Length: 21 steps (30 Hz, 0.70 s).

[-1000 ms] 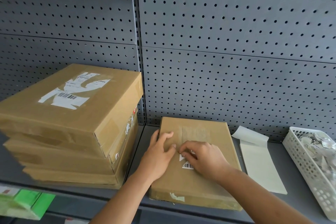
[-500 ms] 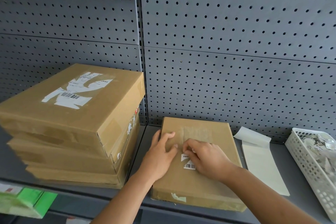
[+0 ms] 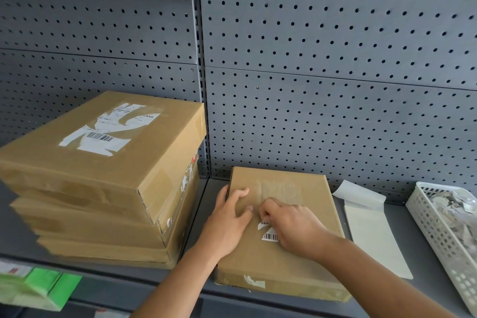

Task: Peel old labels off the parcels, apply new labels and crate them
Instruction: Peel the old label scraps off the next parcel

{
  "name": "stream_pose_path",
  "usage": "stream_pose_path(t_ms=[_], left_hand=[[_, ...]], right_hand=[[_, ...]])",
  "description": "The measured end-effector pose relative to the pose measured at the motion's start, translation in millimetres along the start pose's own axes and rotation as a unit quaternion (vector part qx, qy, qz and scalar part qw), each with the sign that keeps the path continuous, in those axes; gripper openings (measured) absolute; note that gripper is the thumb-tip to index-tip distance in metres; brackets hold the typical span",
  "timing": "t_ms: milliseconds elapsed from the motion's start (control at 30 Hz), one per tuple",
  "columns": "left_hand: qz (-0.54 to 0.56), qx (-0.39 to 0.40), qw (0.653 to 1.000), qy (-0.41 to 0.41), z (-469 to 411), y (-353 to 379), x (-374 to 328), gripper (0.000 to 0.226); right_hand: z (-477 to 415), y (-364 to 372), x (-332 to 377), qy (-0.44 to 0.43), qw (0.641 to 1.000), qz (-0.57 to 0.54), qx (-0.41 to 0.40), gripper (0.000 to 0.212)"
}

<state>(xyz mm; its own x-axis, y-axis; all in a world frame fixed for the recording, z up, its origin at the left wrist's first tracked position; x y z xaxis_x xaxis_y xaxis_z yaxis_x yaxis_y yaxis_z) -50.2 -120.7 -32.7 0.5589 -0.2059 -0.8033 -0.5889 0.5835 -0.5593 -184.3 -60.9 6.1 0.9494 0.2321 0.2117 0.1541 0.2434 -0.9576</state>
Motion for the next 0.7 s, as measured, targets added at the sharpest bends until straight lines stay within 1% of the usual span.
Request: stream_pose_path(t_ms=[67,133,233,333,400,467,567,700], left_hand=[[0.001,0.000,1.000,-0.003,-0.9,-0.1,1.2,0.041],[0.002,0.001,1.000,-0.004,-1.3,0.3,2.1,0.041],[0.000,0.000,1.000,-0.005,-1.4,0.3,3.1,0.041],[0.000,0.002,1.000,-0.004,-1.5,1.1,2.7,0.042],[0.001,0.004,1.000,-0.001,-1.7,1.1,1.7,0.042],[0.001,0.005,1.000,0.001,-1.9,1.0,1.2,0.042],[0.007,0.005,1.000,-0.001,-1.8,1.1,2.2,0.041],[0.012,0.002,1.000,-0.001,-2.1,0.7,3.1,0.040]], right_hand=[[4.2,-1.3,-3.9,0.004,0.999,-0.050,0.003,0.018],[10.3,-4.5,-9.7,0.005,0.993,-0.121,-0.014,0.014],[20.1,-5.9,-16.6,0.002,0.974,-0.224,-0.030,0.018],[26.6,-3.2,-22.6,0.017,0.957,-0.290,-0.029,0.021],[29.0,-6.2,-25.0,0.030,0.936,-0.348,-0.043,0.016],[30.6,-10.2,-26.1,0.037,0.908,-0.414,-0.056,0.013],[33.7,-13.9,-28.3,0.051,0.881,-0.463,-0.078,0.012],[38.8,-13.7,-32.8,0.087,0.865,-0.486,-0.093,0.012]])
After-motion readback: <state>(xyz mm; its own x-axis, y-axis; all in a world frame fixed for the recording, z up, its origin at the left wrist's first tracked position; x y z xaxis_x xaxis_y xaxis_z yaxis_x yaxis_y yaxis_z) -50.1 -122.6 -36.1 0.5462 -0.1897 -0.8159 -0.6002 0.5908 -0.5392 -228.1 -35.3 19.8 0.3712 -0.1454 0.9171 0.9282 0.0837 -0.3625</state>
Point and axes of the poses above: each hand's wrist, its own z-axis away from the middle knuckle, its own y-axis out of the palm, x = y × z, the point moved 7 cm from there along -z, towards the middle knuckle, and after that the axes turned 13 degrees about x, right-handed, at the moved point
